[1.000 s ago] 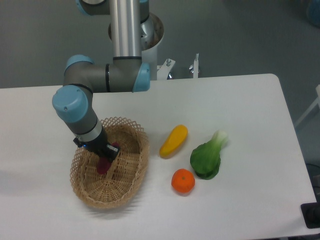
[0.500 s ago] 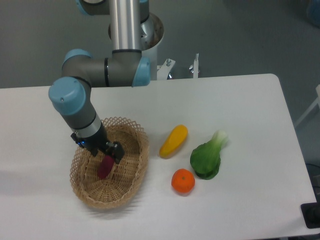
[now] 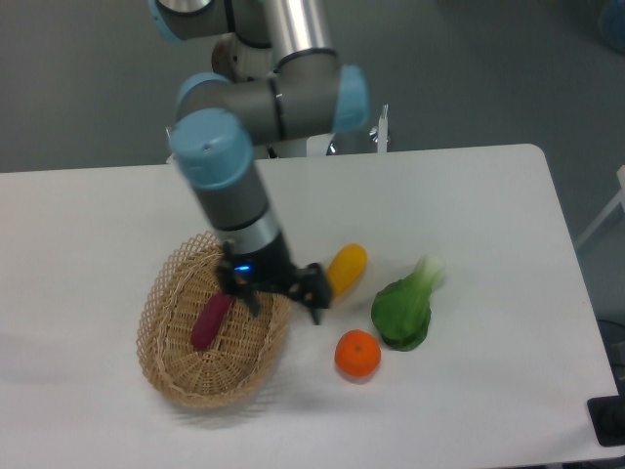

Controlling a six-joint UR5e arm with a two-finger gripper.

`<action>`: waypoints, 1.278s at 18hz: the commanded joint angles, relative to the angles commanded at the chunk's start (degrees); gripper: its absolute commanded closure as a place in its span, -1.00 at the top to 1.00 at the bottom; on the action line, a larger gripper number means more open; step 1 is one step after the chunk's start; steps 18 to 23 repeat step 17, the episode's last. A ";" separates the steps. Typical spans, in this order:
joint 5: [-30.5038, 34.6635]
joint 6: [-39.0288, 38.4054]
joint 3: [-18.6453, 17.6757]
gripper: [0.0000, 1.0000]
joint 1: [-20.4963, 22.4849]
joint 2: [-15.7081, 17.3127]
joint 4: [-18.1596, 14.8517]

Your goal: Place the sweet potato in the basket

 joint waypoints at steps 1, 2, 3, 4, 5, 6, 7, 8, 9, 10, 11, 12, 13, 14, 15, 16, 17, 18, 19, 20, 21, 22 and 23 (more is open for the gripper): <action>0.00 4.21 0.00 1.00 1.76 0.71 -2.28; -0.09 8.43 0.35 1.00 3.08 1.67 -4.31; -0.09 12.21 0.61 1.00 4.31 2.46 -6.07; -0.09 15.56 0.96 1.00 5.80 3.34 -7.48; -0.26 18.64 1.32 1.00 7.12 3.96 -8.62; -0.61 21.54 1.75 1.00 8.35 4.57 -9.94; -1.40 24.09 2.02 1.00 9.58 5.10 -11.60; -1.93 25.77 2.46 1.00 10.55 5.54 -13.10; -2.20 26.05 2.81 1.00 11.09 5.81 -14.25; -2.63 26.14 2.90 1.00 11.27 5.90 -14.69; -3.25 26.14 2.90 1.00 11.79 6.07 -14.78; -3.95 26.14 2.55 1.00 11.88 6.60 -14.70; -4.22 26.05 2.20 1.00 11.88 6.60 -14.52; -4.40 26.05 2.20 1.00 11.88 6.60 -14.52; -4.66 26.05 2.20 1.00 11.88 6.60 -14.52; -5.18 26.05 2.20 1.00 11.88 6.60 -14.52; -5.28 26.05 2.02 1.00 11.88 6.60 -14.43; -5.28 26.05 2.02 1.00 11.88 6.60 -14.43; -5.28 26.05 2.02 1.00 11.88 6.60 -14.43; -5.28 26.05 2.02 1.00 11.88 6.60 -14.43; -5.28 26.05 2.02 1.00 11.88 6.60 -14.43; -5.28 26.05 2.02 1.00 11.88 6.60 -14.43; -5.28 26.05 2.02 1.00 11.88 6.60 -14.43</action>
